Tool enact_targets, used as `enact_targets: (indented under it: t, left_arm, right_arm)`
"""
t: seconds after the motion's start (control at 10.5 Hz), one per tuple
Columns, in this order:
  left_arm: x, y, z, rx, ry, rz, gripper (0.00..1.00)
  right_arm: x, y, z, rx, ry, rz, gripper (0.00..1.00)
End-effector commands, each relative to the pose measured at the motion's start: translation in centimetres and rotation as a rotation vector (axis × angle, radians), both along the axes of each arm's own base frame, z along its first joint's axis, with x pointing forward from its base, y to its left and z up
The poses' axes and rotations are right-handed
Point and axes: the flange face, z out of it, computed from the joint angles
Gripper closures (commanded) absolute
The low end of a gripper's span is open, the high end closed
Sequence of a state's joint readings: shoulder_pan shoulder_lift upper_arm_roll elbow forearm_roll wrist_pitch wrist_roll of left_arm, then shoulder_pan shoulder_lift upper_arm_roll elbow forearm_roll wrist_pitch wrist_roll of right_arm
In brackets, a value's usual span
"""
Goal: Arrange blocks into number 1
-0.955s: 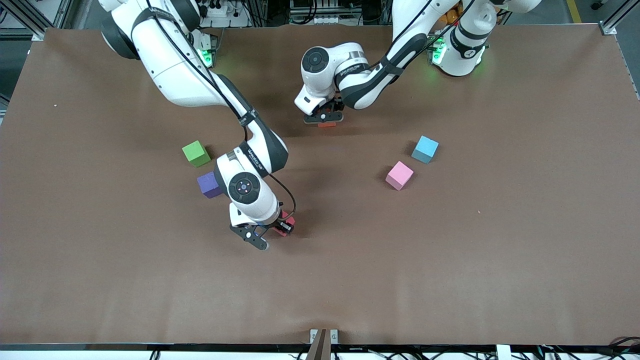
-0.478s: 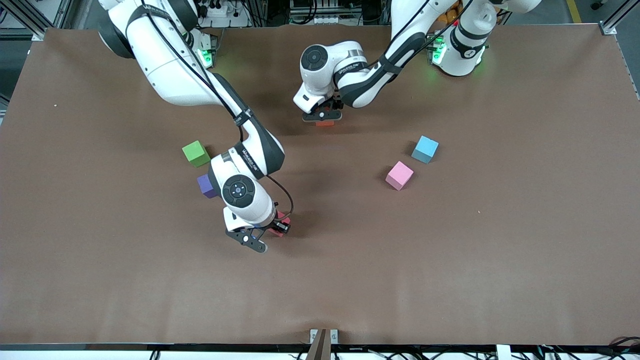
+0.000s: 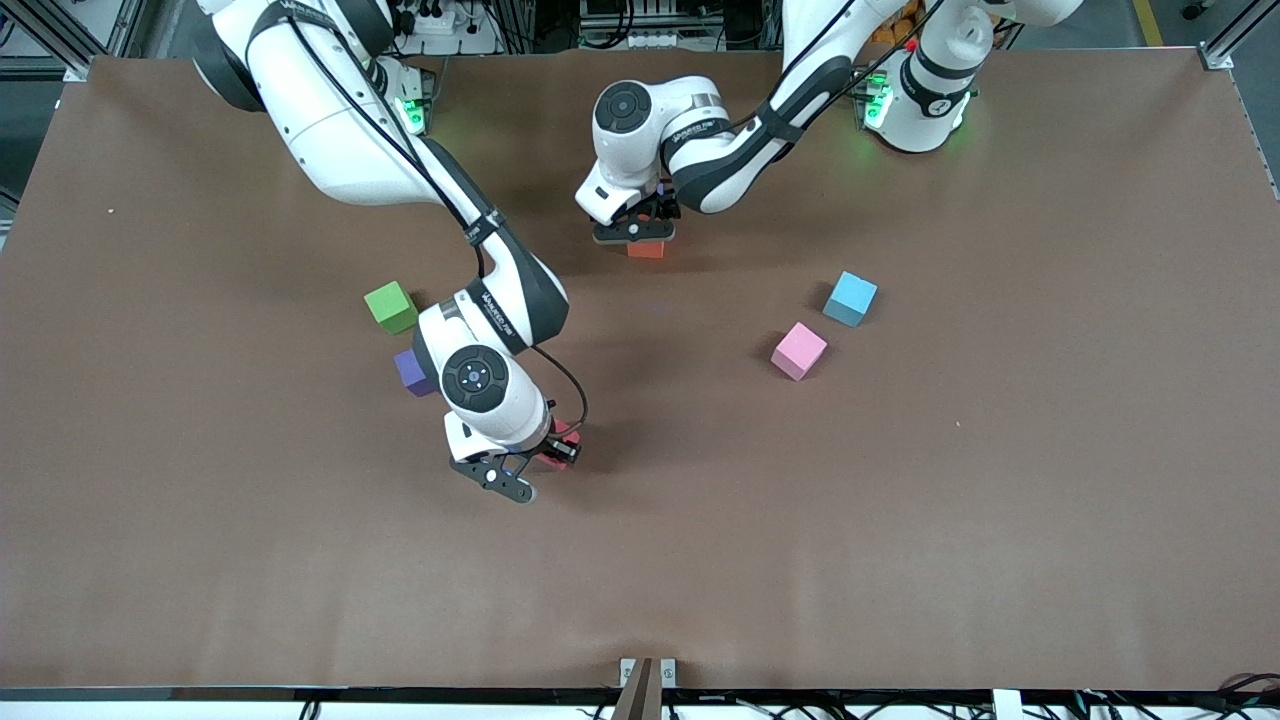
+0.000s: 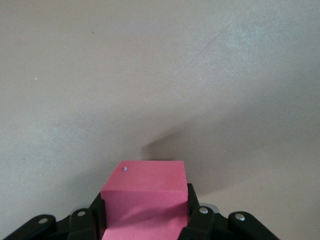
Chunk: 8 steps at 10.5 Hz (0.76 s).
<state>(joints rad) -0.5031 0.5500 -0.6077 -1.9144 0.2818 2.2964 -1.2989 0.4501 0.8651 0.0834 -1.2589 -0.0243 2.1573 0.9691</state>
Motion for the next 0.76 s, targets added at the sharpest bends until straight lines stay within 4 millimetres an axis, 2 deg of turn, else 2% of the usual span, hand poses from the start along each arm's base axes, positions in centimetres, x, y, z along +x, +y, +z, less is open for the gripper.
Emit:
enact_targets:
  t: [0.0,0.1,0.19,0.48,0.67]
  left_arm:
    - [3.9,2.3,3.6,0.030,-0.066,0.042,0.00]
    - [5.8,3.6,3.8,0.031,-0.070,0.063,0.00]
    - [7.8,5.2,3.7,0.032,-0.068,0.081,0.00]
    - [14.3,12.2,2.9,0.093,-0.025,0.132,0.00]
    - [17.9,17.2,2.1,0.126,-0.024,0.157,0.00]
  right_arm:
    - [-1.0,0.6,1.4,-0.011,0.033,0.043,1.00]
    - [-1.6,1.7,2.8,0.007,0.032,0.094,1.00]
    - [-2.1,2.2,3.2,0.005,0.041,0.128,1.00]
    - [-5.0,5.5,3.2,-0.009,0.098,0.203,1.00]
    - [-6.5,7.4,3.2,-0.023,0.101,0.238,1.00]
